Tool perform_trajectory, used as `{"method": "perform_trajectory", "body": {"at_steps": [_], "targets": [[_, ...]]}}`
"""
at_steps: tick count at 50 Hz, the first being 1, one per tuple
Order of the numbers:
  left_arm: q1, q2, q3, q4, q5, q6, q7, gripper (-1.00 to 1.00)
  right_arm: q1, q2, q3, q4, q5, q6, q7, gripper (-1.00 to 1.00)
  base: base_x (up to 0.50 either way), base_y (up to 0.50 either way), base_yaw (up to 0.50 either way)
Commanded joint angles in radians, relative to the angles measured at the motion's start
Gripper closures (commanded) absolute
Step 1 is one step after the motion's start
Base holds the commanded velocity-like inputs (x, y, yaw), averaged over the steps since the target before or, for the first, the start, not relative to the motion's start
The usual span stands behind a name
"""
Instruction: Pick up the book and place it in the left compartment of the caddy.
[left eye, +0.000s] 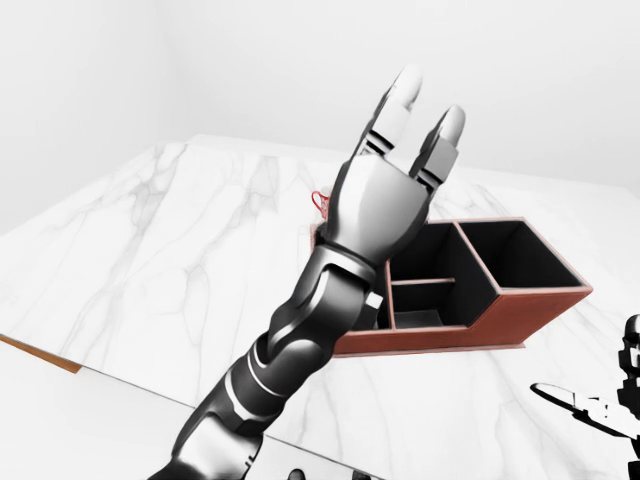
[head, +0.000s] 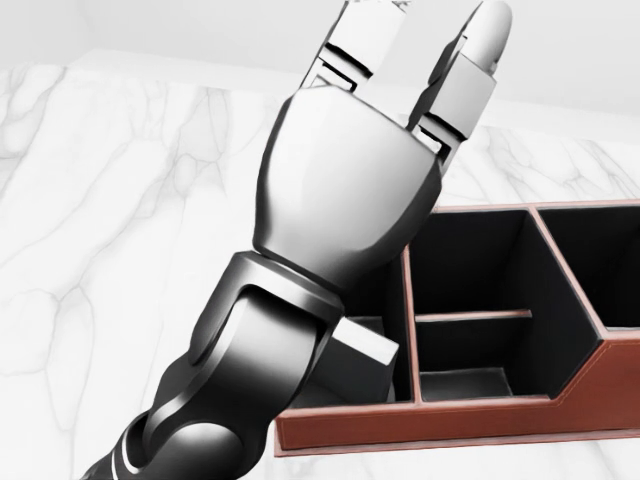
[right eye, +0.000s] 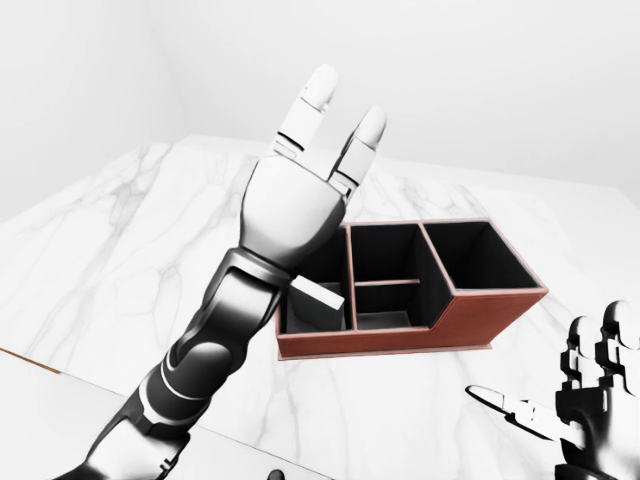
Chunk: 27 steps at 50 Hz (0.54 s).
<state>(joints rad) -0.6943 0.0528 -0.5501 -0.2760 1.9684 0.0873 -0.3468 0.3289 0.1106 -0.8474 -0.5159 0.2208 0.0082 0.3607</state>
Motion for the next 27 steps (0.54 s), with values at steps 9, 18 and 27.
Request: {"method": "perform_trajectory", "body": {"at_steps": [9,18,27], "targets": [[-0.018,-0.402,0.303,-0.212,-0.202,0.000,0.151,-1.00,-0.001,-0.002,-0.007,-0.010,0.031,0.014,0.003,-1.00,0.00,0.00,0.00],[0.004,-0.402,0.291,-0.253,-0.624,0.000,0.159,-1.00,0.035,0.032,-0.025,-0.133,0.188,0.062,0.094,-1.00,0.00,0.00,0.00],[0.555,-0.365,-0.117,-0.214,-1.234,0.000,0.314,-1.00,0.177,0.236,0.031,-0.461,0.334,0.079,0.324,-1.00,0.00,0.00,0.00]]}}
